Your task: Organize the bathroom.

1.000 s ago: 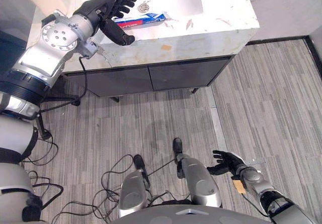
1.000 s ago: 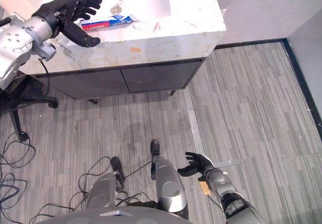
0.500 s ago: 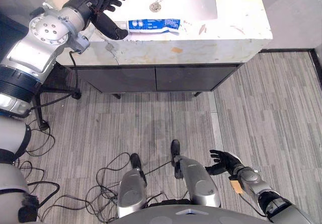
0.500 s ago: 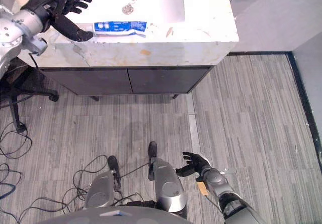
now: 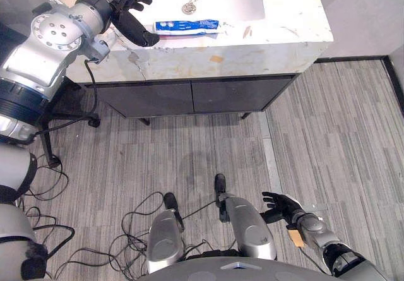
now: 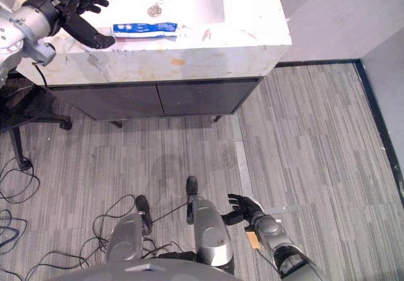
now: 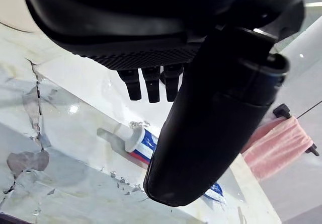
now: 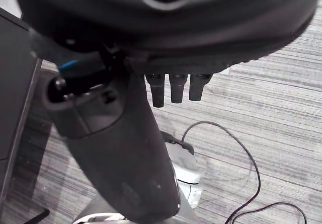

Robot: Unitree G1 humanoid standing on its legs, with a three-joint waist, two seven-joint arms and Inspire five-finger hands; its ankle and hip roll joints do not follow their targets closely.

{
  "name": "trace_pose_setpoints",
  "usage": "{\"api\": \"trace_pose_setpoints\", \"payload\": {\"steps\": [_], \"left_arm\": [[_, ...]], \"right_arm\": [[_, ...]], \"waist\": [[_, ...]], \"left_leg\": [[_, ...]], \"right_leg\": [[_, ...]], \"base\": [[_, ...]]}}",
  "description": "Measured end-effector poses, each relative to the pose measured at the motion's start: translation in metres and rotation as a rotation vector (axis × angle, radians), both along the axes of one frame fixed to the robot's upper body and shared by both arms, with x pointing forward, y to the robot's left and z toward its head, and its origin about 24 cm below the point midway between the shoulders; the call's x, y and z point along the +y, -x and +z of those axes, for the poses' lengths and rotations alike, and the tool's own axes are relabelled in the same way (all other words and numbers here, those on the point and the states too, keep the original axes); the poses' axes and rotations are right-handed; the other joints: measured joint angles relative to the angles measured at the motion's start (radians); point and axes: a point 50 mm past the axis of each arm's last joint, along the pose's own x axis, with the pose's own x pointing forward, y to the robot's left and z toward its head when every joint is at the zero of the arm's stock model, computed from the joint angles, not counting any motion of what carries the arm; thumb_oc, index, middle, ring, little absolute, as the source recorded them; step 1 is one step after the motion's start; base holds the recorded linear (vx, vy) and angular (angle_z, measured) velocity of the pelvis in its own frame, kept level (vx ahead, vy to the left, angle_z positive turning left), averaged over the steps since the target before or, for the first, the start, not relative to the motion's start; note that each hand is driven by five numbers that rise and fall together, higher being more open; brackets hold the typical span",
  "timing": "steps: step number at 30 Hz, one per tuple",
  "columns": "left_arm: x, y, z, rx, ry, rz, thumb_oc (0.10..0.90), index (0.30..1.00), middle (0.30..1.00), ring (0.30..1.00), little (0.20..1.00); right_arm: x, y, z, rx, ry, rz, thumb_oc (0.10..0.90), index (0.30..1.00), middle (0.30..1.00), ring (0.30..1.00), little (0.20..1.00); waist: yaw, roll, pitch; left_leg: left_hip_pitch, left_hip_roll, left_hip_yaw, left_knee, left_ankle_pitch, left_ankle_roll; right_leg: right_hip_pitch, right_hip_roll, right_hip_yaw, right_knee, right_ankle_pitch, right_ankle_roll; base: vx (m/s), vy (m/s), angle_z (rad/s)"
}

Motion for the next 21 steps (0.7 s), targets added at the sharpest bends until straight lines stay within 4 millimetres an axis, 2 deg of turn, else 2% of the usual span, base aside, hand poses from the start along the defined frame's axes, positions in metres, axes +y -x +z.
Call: {"api": "trace_pose_setpoints", "payload": {"steps": [6,21], "left_arm": [[0.0059,-0.0015,-0.0016,0.008,0.006,0.025,0.800,0.900,0.900,0.900,0.900],[0.0042,-0.0035,-0.0085,0.032,-0.017,0.026,0.800,0.900,0.900,0.900,0.900]], "right_arm": [[-0.0001,0.0004,-0.0001,-0.002,-0.001,0.001,0.800,0.900,0.900,0.900,0.900],[0.0012,-0.0024,0.0023,-0.040,-0.021,-0.005,0.800,0.900,0.900,0.900,0.900]], "waist": [[0.001,0.000,0.000],[-0.002,0.005,0.003]], "left_leg": [[0.000,0.003,0.002,0.004,-0.001,-0.001],[-0.049,0.011,0.001,0.034,-0.006,-0.003]], "right_leg": [[-0.001,0.001,0.000,0.003,-0.003,-0.004],[-0.060,0.002,-0.001,0.050,-0.010,-0.013]], "base": [[0.00,0.000,0.00],[0.00,-0.009,-0.01]]}}
